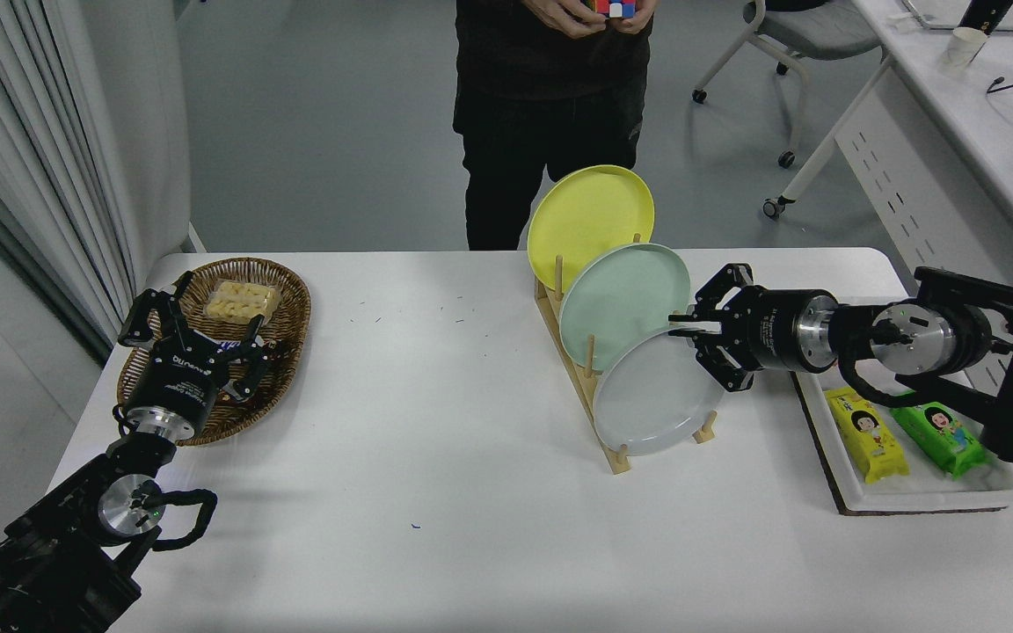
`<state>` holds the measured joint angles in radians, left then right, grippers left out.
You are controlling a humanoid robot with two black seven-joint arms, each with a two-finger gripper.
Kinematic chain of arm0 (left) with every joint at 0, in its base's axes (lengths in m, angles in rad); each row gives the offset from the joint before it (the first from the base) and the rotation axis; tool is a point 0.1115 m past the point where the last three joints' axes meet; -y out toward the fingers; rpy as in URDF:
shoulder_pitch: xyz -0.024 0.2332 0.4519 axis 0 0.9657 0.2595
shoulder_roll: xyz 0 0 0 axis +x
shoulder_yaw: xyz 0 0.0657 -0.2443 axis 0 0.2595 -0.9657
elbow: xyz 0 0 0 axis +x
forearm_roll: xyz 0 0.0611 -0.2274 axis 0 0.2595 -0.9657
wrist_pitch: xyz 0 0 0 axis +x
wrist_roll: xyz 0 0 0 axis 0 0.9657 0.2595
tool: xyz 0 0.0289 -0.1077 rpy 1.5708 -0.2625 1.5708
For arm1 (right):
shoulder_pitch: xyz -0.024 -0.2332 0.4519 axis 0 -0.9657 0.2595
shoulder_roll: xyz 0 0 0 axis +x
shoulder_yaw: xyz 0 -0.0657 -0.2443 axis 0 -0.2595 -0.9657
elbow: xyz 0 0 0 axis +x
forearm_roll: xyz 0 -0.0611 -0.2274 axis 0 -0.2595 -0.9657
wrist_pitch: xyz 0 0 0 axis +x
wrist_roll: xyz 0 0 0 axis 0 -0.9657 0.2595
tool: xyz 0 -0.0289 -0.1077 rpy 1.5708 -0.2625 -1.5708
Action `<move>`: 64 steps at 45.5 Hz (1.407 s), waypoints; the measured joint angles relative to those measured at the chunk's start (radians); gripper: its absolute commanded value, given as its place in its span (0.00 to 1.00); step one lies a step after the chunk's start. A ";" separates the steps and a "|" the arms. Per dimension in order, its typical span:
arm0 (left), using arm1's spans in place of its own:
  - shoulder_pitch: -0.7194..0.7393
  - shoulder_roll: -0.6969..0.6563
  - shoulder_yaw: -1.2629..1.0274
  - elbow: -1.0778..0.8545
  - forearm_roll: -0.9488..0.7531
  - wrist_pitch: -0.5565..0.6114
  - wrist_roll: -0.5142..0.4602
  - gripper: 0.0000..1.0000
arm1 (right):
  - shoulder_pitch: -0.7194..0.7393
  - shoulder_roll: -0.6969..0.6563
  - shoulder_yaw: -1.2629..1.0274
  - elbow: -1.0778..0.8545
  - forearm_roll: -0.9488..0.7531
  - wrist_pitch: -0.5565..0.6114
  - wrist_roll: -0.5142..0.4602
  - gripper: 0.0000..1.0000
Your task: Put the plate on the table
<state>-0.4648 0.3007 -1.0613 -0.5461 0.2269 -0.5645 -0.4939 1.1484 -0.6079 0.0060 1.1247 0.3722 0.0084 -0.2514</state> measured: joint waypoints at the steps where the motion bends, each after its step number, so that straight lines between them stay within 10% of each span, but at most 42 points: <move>1: 0.000 0.000 0.000 0.000 0.000 0.000 0.000 0.98 | 0.000 0.000 0.000 0.000 0.001 0.000 0.000 0.10; 64: 0.000 0.000 0.000 0.000 0.000 0.000 0.000 0.98 | 0.004 -0.005 -0.005 0.003 0.014 0.012 0.000 0.01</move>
<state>-0.4648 0.3007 -1.0616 -0.5461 0.2269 -0.5645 -0.4939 1.1524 -0.6133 0.0010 1.1274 0.3865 0.0207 -0.2516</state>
